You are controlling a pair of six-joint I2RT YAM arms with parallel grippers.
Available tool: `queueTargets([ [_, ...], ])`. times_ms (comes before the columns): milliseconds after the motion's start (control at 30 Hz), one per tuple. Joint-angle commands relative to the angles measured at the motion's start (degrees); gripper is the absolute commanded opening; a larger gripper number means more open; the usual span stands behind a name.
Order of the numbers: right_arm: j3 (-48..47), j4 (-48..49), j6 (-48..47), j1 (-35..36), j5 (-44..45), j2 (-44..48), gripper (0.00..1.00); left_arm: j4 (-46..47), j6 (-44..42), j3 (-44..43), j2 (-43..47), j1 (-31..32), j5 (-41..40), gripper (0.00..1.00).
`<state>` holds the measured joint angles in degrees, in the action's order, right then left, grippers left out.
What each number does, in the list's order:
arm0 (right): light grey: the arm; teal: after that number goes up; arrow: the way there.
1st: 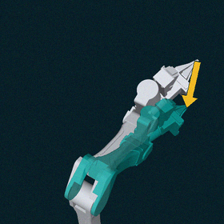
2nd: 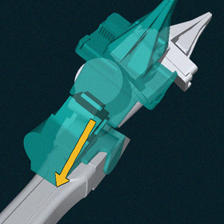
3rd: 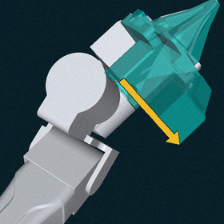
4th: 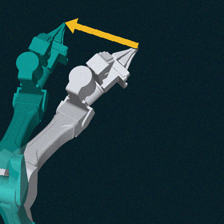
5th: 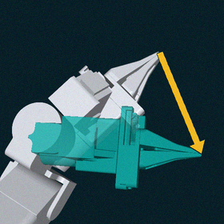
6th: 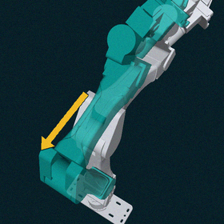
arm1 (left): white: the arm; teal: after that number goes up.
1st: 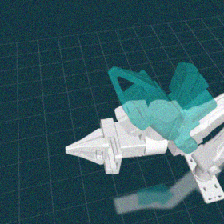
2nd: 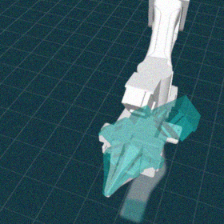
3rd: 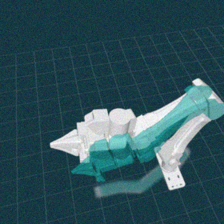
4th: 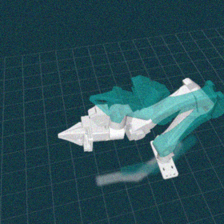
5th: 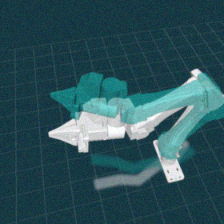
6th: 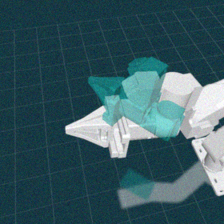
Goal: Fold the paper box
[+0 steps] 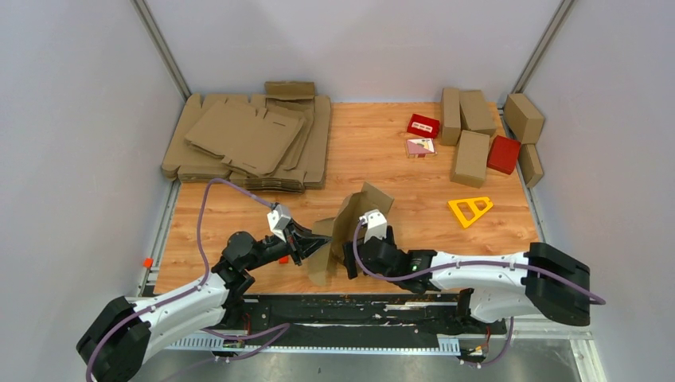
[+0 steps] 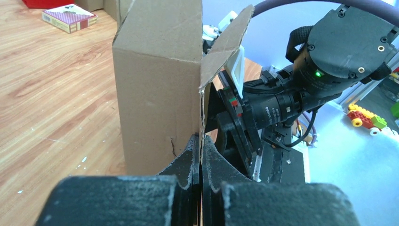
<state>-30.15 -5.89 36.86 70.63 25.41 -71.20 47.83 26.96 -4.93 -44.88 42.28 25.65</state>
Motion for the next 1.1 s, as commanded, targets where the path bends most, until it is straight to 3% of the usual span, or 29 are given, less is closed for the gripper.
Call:
queueTargets([
  [0, -2.3, -3.2, -1.6, 1.8, -0.5, -3.7, 0.97, 3.5, 0.3, -0.3, -0.1, 0.3, 0.8, 0.00],
  [133, -2.6, -3.2, -0.8, 1.9, 0.5, -4.1, 0.99, 3.6, 0.2, -0.3, -0.4, 0.3, 1.3, 0.00],
  [333, -1.7, -2.2, -0.7, 1.9, 1.8, -1.1, 0.91, 3.7, 0.5, -0.3, -1.2, 0.4, 2.1, 0.00],
  [433, 0.9, 2.0, -2.9, 1.4, -1.1, 1.9, 0.98, 3.1, 0.2, -0.4, -1.1, 0.3, 2.2, 0.00],
  [500, 2.4, 3.6, -3.4, 0.6, -2.8, 4.0, 0.97, 2.3, 0.0, -0.6, -1.0, 0.3, 2.6, 0.00],
  [733, 5.3, 4.1, -4.0, -2.1, -3.7, 9.8, 0.81, -0.6, -0.7, -0.8, 0.3, 0.3, 4.3, 0.00],
  [867, 7.8, 8.0, -6.7, -2.1, -7.4, 12.5, 0.95, -1.6, -1.2, -0.5, 0.9, 0.4, 3.8, 0.00],
  [1067, 9.3, 10.3, -9.1, -2.3, -11.2, 15.0, 1.00, -1.5, -1.3, -0.7, 0.5, 0.3, 3.6, 0.00],
])
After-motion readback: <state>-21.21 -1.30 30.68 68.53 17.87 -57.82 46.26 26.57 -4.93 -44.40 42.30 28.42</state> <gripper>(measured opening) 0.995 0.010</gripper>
